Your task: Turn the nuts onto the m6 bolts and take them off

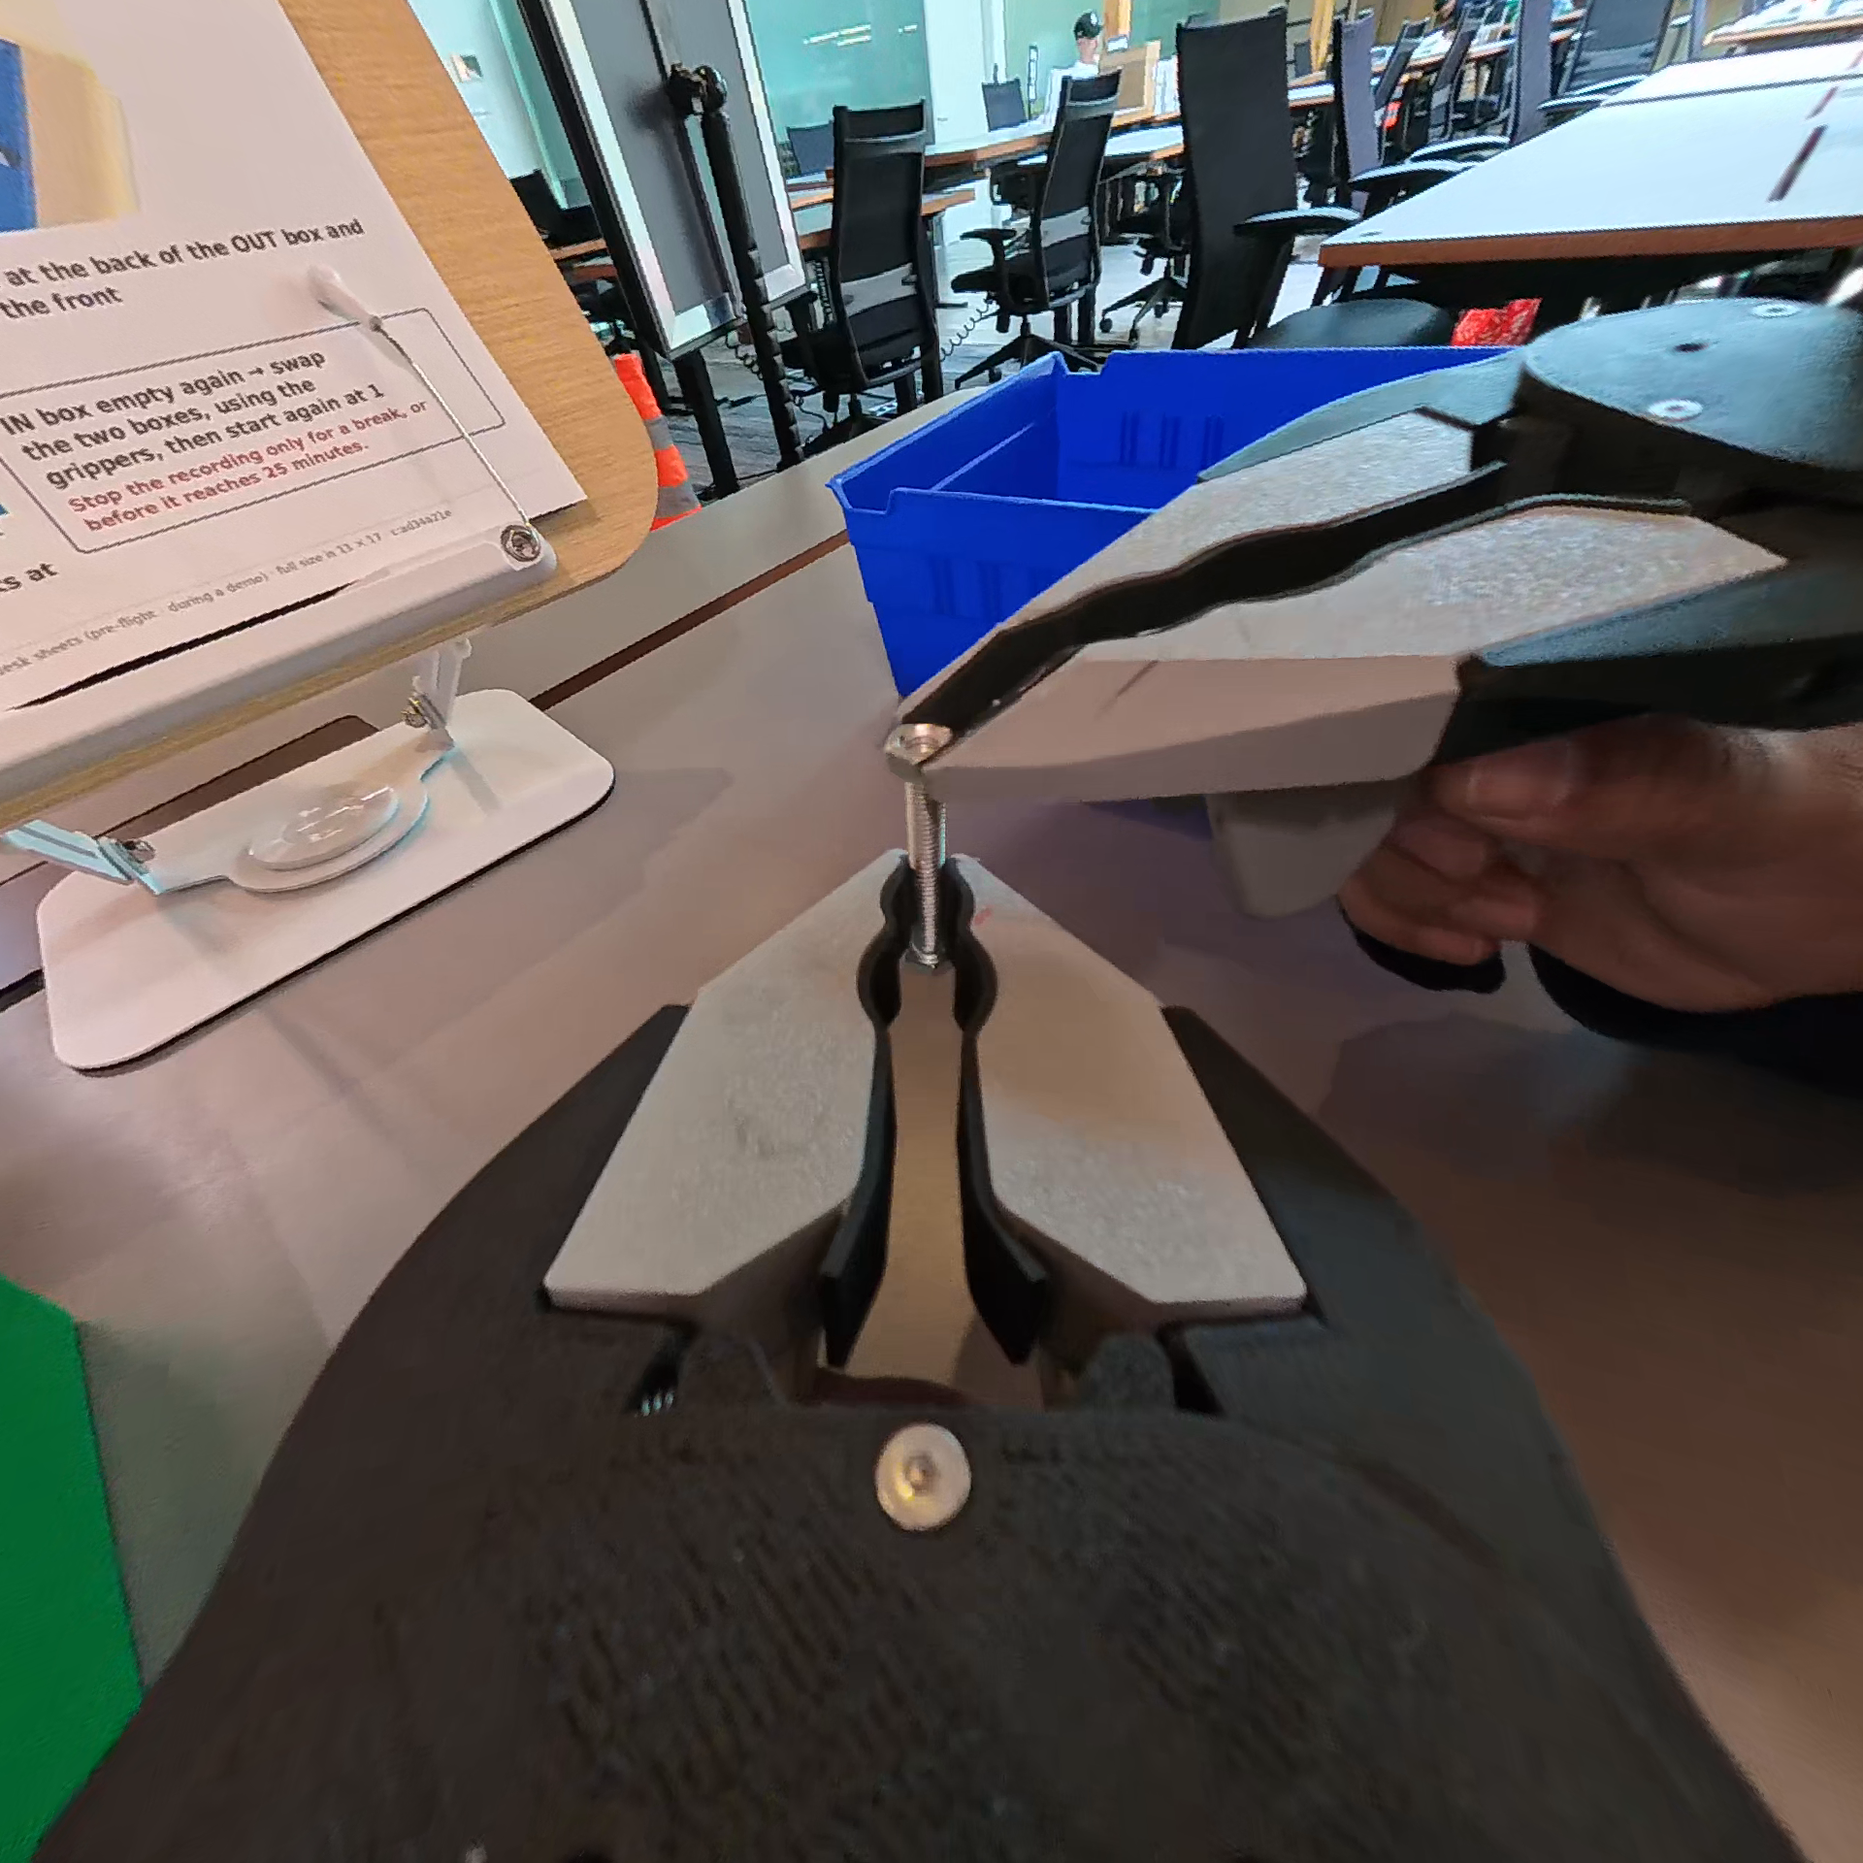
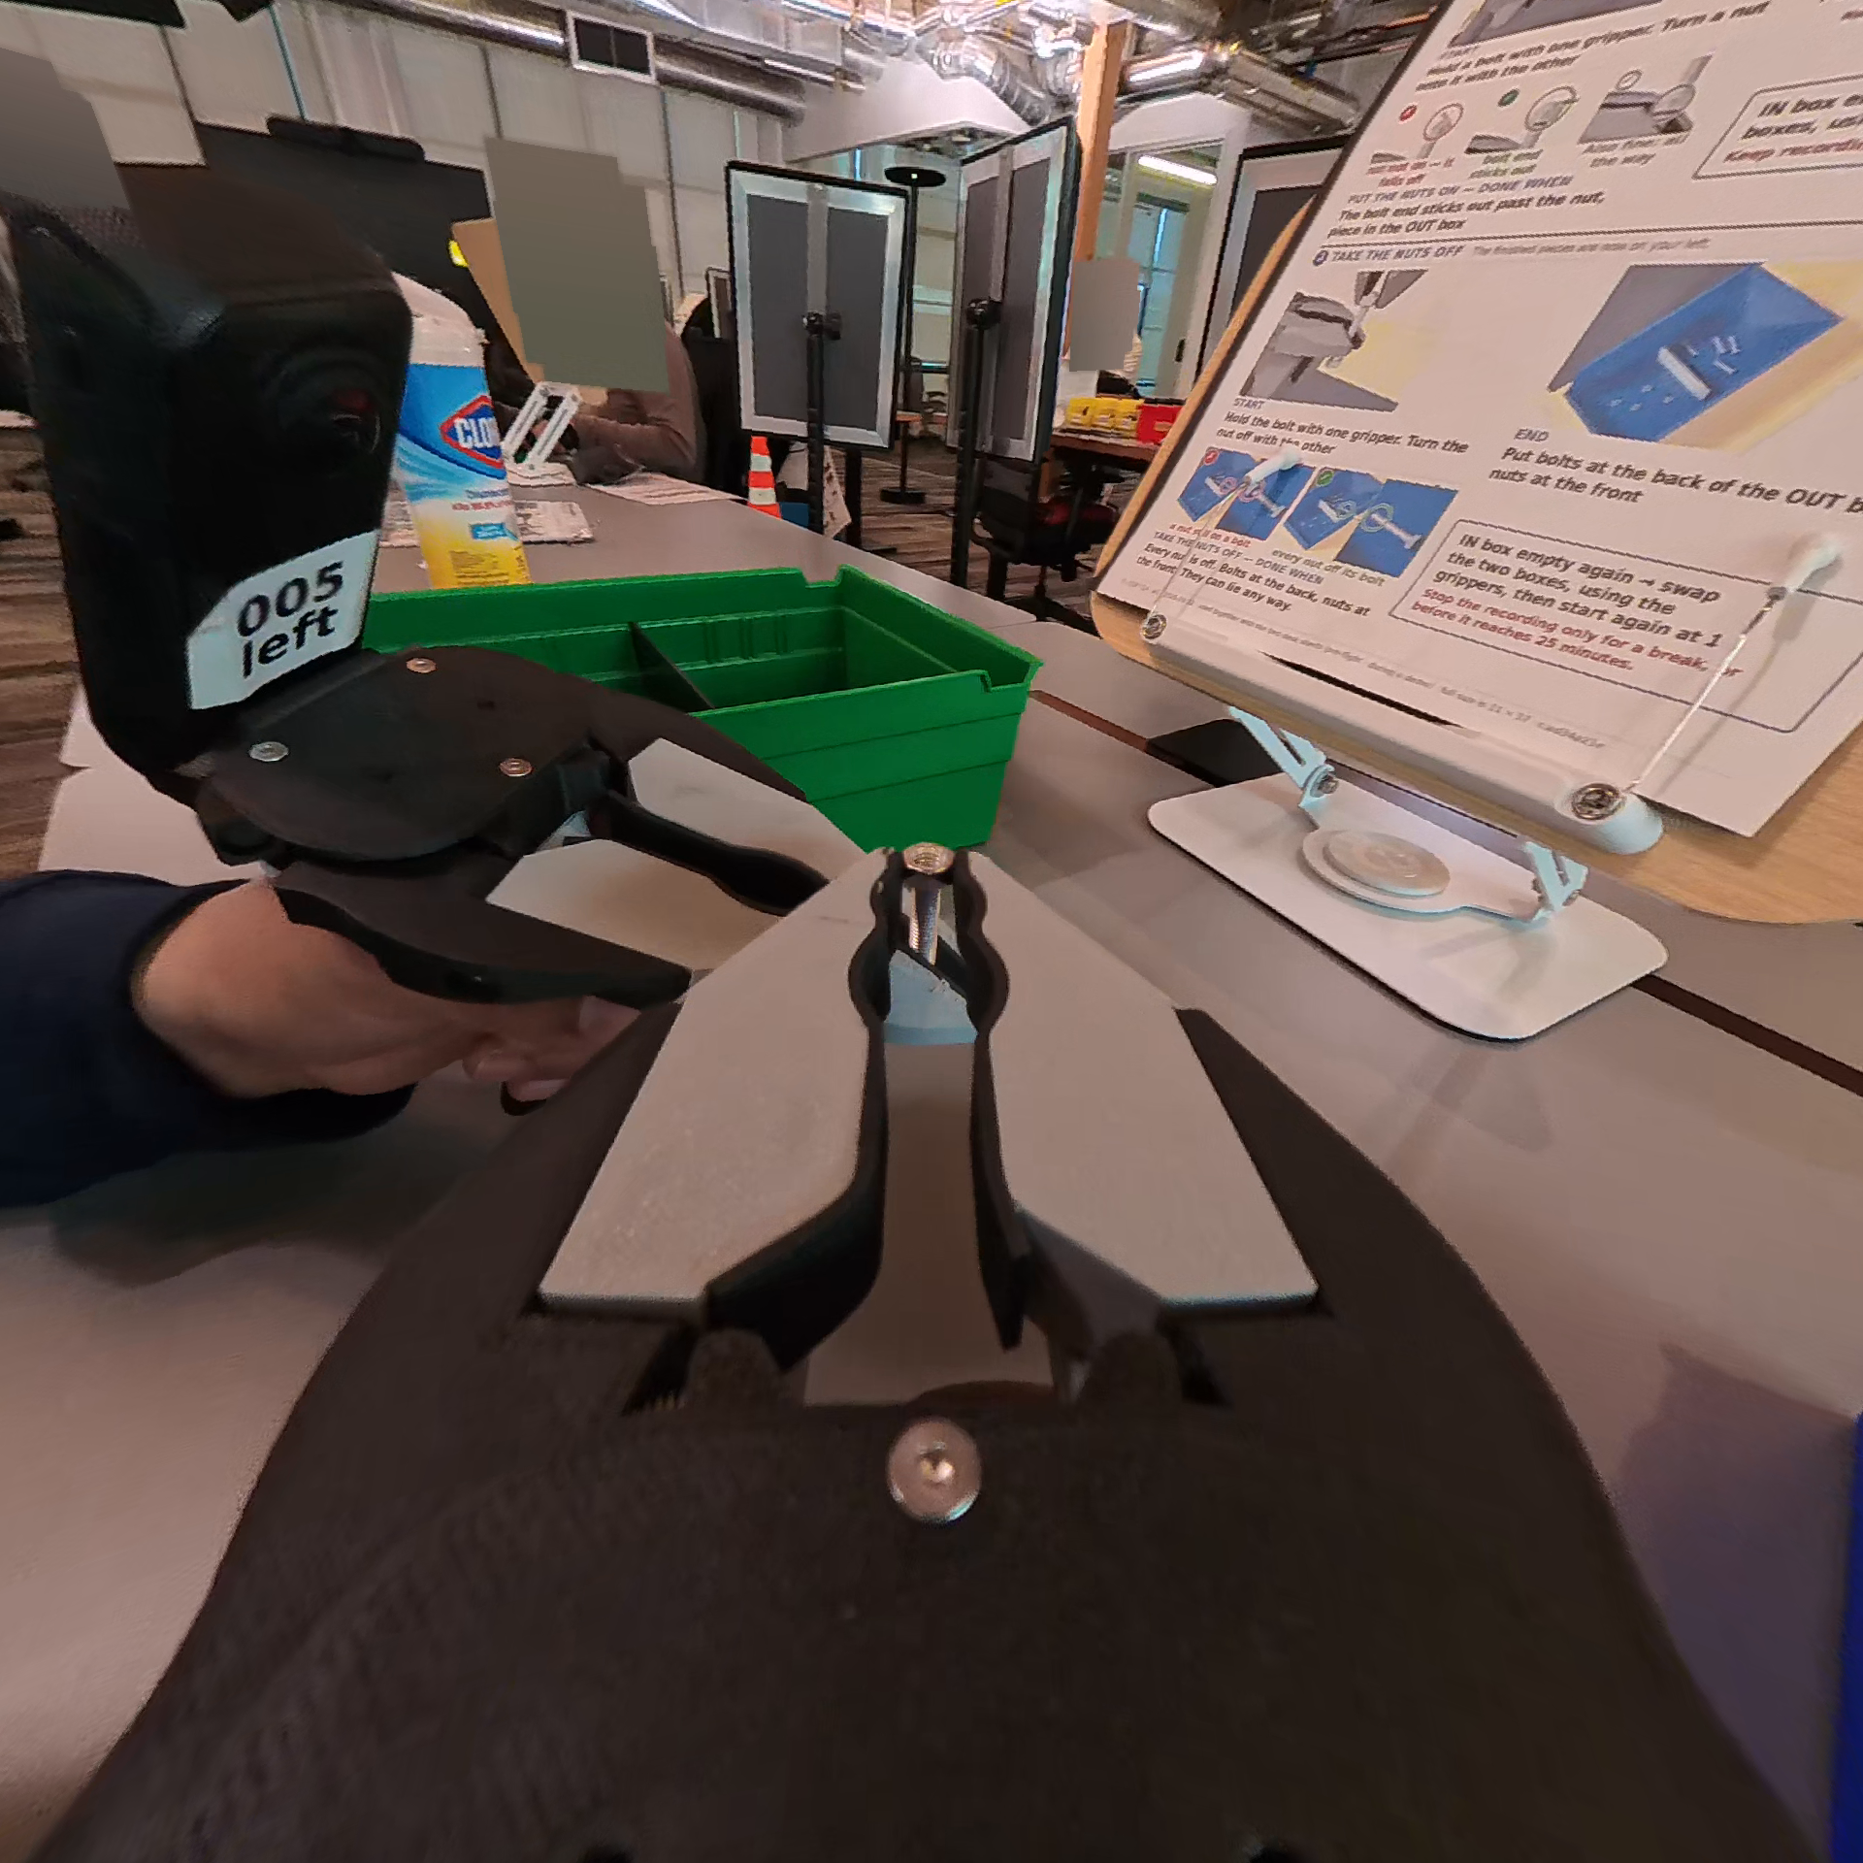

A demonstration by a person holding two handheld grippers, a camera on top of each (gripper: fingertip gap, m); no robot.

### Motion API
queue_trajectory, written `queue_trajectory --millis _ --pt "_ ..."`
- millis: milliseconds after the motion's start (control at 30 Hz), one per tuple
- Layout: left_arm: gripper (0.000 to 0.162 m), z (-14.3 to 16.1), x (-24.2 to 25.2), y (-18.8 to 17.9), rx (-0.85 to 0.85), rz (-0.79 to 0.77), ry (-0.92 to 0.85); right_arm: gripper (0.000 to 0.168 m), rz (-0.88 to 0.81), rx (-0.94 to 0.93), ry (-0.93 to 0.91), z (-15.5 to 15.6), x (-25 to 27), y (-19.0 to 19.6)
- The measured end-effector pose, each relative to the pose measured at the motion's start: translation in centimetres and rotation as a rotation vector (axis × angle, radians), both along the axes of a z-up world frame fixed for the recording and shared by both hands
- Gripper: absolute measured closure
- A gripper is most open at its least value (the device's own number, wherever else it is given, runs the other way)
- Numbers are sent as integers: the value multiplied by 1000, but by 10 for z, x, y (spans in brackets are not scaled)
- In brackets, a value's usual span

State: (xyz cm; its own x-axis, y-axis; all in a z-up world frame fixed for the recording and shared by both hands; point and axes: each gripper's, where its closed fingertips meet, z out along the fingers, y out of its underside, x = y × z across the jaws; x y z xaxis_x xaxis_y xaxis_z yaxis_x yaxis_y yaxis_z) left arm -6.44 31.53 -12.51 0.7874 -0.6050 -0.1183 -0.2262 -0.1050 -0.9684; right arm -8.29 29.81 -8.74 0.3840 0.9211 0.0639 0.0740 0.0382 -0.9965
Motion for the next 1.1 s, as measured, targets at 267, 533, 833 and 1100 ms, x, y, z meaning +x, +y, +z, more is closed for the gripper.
queue_trajectory --millis 267,533,833,1100 --pt "160 -1 -1 1 4 22 12 162 -39 -1 10 -1 0 1" --pt "160 -3 -2 2 -6 29 16 162 -63 -7 6 -3 0 2" --pt "160 -3 -2 2 -32 12 -14 145 -65 -1 32 3 3 3" --pt "160 2 -8 1 -38 -4 -40 140 6 10 17 5 1 -4"
